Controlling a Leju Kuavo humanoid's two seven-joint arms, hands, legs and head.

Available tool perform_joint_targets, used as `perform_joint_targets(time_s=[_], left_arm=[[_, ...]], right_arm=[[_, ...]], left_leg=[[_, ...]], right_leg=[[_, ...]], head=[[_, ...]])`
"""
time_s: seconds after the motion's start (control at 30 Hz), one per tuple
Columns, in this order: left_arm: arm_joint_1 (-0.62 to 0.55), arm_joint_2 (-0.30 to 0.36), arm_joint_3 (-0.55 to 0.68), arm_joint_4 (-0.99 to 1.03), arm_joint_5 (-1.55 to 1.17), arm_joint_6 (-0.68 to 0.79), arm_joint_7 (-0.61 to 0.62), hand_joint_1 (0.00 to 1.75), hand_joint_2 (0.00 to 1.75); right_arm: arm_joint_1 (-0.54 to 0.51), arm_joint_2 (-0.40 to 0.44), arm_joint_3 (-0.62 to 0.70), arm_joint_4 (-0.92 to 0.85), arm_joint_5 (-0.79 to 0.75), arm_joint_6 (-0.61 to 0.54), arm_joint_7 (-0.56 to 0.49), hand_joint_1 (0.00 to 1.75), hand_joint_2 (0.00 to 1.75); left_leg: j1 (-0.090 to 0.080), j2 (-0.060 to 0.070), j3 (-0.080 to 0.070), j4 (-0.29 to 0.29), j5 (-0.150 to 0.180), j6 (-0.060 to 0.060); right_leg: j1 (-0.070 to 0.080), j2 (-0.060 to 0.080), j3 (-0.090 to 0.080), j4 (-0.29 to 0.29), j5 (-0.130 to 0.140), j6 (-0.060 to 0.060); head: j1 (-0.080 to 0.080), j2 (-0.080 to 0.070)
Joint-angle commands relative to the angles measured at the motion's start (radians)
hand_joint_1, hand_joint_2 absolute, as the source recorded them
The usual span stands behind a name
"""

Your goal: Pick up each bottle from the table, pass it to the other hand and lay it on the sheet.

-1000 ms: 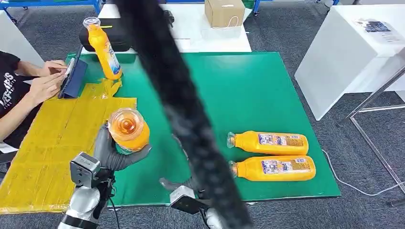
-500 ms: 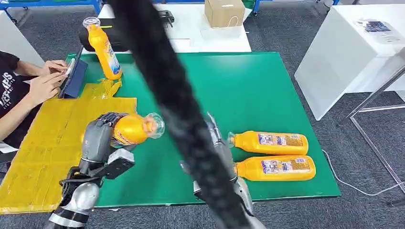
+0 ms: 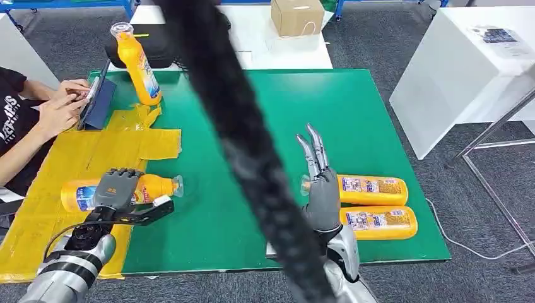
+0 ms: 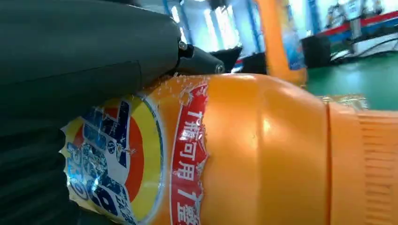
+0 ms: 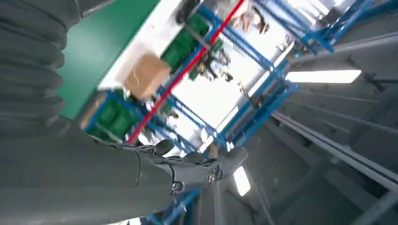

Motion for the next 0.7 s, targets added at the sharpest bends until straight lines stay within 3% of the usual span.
perform_joint_targets(time_s=[0.03, 0.2, 0.23, 0.57, 0.7], left_arm=[[-0.032, -0.017, 0.041, 0.226, 0.011, -0.004, 0.015, 1.75, 1.75], [-0.025, -0.025, 0.108, 0.23, 0.015, 0.022, 0.052, 1.75, 1.75], [-0.025, -0.025, 0.113, 0.229, 0.014, 0.023, 0.053, 0.03, 1.75], [0.022, -0.035, 0.16, 0.171, 0.022, 0.048, 0.011, 0.0, 1.75], [0.052, -0.038, 0.158, 0.112, -0.029, 0.151, 0.048, 0.0, 1.75]], right_arm=[[-0.021, -0.037, -0.023, -0.012, 0.031, -0.033, 0.019, 0.0, 1.75], [-0.021, -0.047, 0.002, -0.01, 0.068, -0.03, 0.061, 0.0, 1.75], [-0.021, -0.047, 0.003, -0.009, 0.068, -0.029, 0.064, 0.0, 1.75], [-0.039, -0.055, 0.0, 0.023, 0.059, 0.028, 0.1, 0.0, 1.75], [-0.047, -0.049, -0.01, 0.043, 0.084, 0.041, 0.119, 0.0, 1.75]], left_leg=[[0.0, 0.002, 0.004, -0.001, -0.001, -0.001], [0.0, 0.003, 0.007, -0.001, -0.001, -0.001], [0.0, 0.003, 0.008, -0.002, -0.001, -0.002], [0.0, 0.007, 0.011, -0.003, 0.0, -0.003], [0.0, 0.006, 0.011, -0.002, 0.0, -0.003]], right_leg=[[0.0, 0.0, 0.003, -0.001, 0.0, -0.001], [0.0, 0.001, 0.005, 0.0, 0.0, -0.001], [0.001, 0.001, 0.005, -0.001, 0.0, -0.002], [0.002, 0.002, 0.008, -0.001, 0.001, -0.003], [0.001, 0.002, 0.008, 0.0, 0.001, -0.002]], head=[[0.0, 0.0], [0.0, 0.0], [0.0, 0.0], [0.0, 0.0], [0.0, 0.0]])
